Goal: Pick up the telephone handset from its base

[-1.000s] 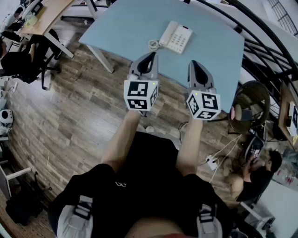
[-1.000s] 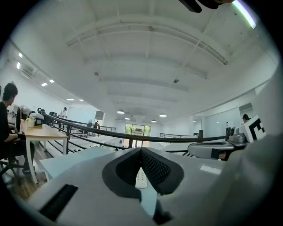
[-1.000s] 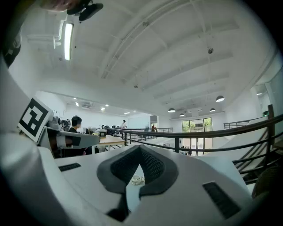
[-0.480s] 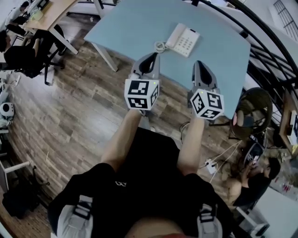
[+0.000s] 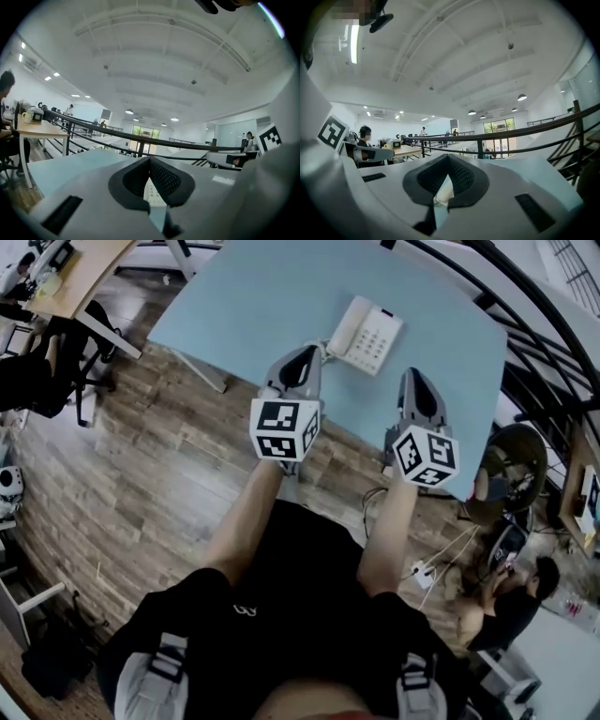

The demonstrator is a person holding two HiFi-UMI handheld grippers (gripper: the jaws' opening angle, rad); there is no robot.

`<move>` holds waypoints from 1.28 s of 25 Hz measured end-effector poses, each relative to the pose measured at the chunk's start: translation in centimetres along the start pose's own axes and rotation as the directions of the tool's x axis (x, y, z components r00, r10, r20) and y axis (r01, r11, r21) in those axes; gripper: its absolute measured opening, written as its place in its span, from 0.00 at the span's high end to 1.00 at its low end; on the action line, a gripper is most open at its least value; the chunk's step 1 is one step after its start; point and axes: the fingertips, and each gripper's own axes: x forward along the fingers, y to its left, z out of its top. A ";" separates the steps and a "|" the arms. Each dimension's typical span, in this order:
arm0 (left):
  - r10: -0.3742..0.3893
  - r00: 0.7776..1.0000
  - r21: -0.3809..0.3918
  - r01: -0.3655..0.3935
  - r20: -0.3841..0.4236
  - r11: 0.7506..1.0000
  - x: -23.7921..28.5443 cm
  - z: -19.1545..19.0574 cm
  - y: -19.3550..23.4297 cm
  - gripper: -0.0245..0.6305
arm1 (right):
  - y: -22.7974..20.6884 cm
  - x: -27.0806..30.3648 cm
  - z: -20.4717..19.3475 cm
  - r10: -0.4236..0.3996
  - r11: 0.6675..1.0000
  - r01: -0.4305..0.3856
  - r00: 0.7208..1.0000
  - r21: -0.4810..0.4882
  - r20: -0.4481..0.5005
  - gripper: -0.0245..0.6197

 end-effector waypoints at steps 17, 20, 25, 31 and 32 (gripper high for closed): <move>-0.098 0.989 -0.009 0.097 -0.108 0.995 20.3 1.5 12.3 0.96 | -1.2 24.0 0.0 0.012 1.000 -0.013 0.999 -0.024 -0.052 0.97; -0.116 0.987 -0.005 0.116 -0.110 0.993 22.2 1.7 12.5 0.96 | -1.7 25.3 -0.5 0.032 0.998 -0.035 0.997 -0.046 -0.073 0.97; -0.119 0.987 -0.012 0.119 -0.104 0.993 24.1 1.9 12.3 0.96 | -4.1 25.7 -0.7 0.016 0.999 -0.018 0.997 -0.034 -0.077 0.97; -0.119 0.983 -0.042 0.114 -0.137 0.993 25.8 0.1 10.8 0.96 | -5.4 26.3 -4.7 0.077 0.996 -0.066 0.974 0.061 -0.211 0.97; -0.119 0.982 -0.046 0.113 -0.144 0.993 25.9 -0.3 10.6 0.96 | -5.6 26.4 -6.0 0.099 0.993 -0.077 0.963 0.094 -0.250 0.95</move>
